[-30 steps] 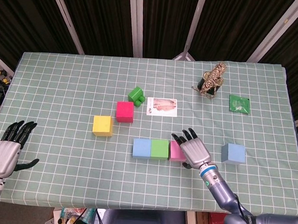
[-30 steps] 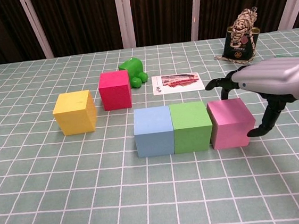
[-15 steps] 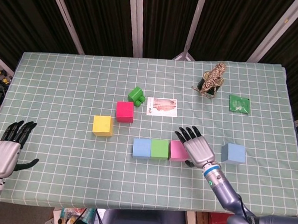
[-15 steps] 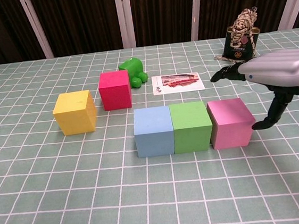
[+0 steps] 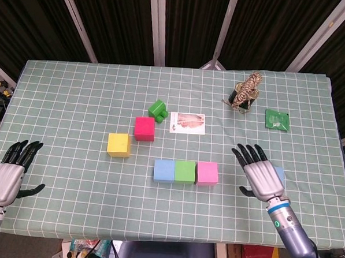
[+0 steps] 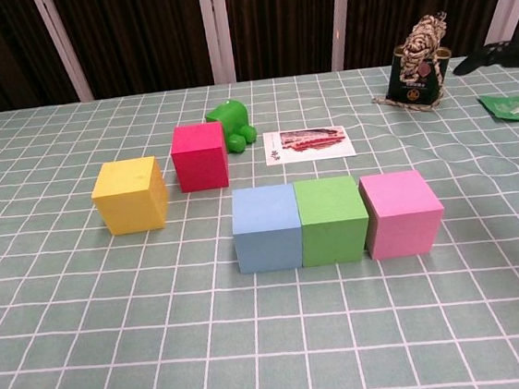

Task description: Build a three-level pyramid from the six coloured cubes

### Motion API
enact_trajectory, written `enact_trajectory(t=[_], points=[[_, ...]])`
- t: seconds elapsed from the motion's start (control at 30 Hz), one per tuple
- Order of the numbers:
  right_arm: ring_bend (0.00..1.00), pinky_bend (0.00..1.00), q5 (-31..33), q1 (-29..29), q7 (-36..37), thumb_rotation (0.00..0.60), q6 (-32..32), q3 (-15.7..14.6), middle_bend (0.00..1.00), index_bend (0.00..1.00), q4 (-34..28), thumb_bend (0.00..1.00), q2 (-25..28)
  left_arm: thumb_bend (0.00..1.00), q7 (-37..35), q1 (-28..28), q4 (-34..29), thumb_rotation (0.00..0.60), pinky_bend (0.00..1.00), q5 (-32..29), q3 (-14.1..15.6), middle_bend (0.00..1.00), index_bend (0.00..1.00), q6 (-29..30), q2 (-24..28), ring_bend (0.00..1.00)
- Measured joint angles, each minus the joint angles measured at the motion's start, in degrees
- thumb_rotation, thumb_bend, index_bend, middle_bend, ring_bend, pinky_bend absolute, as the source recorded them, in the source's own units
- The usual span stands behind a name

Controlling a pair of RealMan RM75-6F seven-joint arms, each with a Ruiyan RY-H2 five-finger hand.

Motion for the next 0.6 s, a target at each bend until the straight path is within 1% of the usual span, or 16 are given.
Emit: enact_trajectory(t=[0.17,0.3,0.47,0.6], points=[[0.0,0.0,-5.3,-4.8,5.3,0.6,4.4,-2.1,0.02,0.0,0.5,0.24,3.0,0.09,0.5,0.0,0.2,0.6,0.03,-0.5,-0.1,0.06,0.0,-0.2,-0.2,0.0],[0.0,0.0,-9.1,-8.8,9.0,0.6,8.0,-3.6,0.02,0.0,2.4,0.24,4.7,0.09,0.9,0.0,0.3,0.6,0.03,-1.0,-0.2,0.06,0.0,-0.4,-0.4,0.0],[0.0,0.0,-12.1,-12.6,11.8,0.6,12.8,-4.2,0.02,0.0,5.4,0.24,4.6,0.09,1.7,0.0,0.5,0.6,0.03,-1.4,-0.3,0.06,0.0,-0.6,-0.7,0.0],[0.0,0.0,-14.0,-16.2,15.1,0.6,16.5,-4.4,0.02,0.0,9.2,0.24,3.0,0.09,2.7,-0.1,0.6,0.6,0.03,-2.2,-0.5,0.06,0.0,-1.0,-1.2,0.0]])
